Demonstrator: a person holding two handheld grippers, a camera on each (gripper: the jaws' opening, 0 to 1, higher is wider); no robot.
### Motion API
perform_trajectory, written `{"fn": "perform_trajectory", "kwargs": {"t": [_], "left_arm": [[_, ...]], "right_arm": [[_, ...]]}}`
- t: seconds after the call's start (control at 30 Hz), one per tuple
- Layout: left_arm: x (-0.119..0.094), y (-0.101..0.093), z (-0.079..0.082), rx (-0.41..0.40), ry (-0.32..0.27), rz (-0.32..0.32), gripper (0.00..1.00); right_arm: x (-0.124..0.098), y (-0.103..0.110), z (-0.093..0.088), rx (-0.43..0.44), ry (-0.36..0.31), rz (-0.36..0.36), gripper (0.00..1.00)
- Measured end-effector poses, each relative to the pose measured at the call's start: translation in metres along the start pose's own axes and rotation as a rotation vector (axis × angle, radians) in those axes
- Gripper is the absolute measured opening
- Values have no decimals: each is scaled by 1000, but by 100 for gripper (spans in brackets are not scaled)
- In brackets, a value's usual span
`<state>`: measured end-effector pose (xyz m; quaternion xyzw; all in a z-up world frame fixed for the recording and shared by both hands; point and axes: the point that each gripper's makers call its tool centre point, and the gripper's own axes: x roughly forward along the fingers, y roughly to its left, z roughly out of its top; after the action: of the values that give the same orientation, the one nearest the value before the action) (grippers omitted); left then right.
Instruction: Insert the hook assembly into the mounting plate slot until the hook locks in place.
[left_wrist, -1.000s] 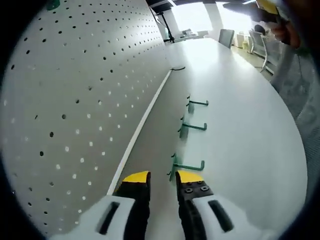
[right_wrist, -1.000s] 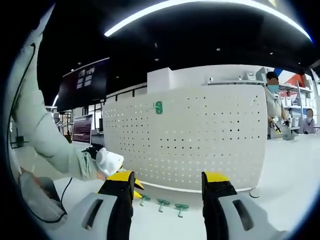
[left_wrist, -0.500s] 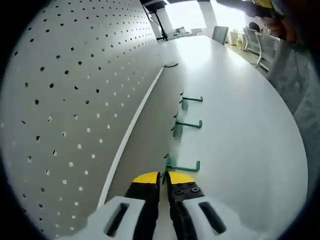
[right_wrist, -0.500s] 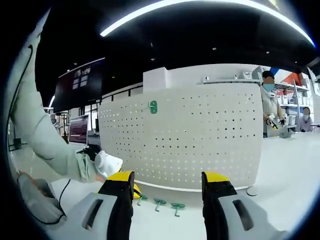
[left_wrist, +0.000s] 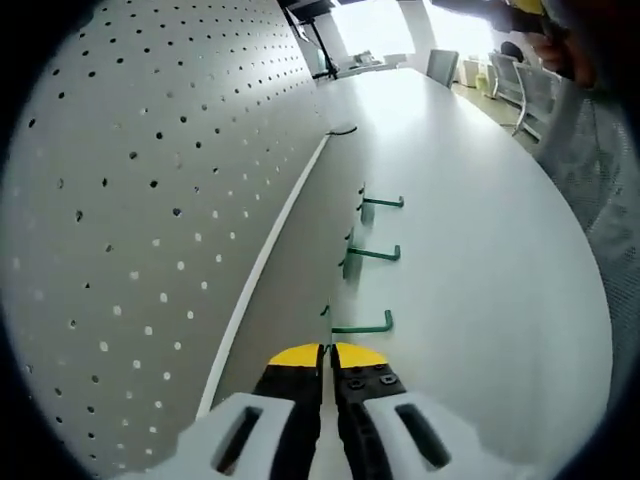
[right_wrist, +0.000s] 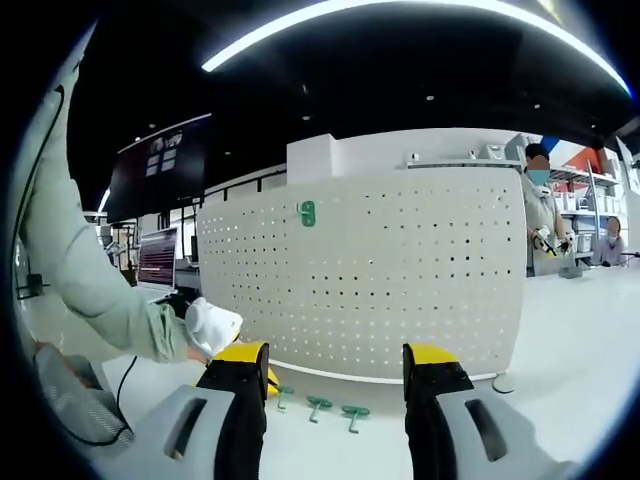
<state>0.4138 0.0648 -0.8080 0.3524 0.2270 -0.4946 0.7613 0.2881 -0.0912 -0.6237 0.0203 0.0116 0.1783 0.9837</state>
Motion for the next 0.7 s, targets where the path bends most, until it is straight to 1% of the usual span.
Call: {"fn": "perform_trajectory", "kwargs": {"t": [0.37,0.5,0.7], "left_arm": [[-20,14,21,-15,-67,79,3],[-29,16,28,-38,-90,99,3],[-45,18,37,-41,-121,137,3]], "right_arm": [[0,3,0,-15,2,9,52],[0,4,0,-23,3,11,52],[-1,6,2,-28,-3,19,52]]}}
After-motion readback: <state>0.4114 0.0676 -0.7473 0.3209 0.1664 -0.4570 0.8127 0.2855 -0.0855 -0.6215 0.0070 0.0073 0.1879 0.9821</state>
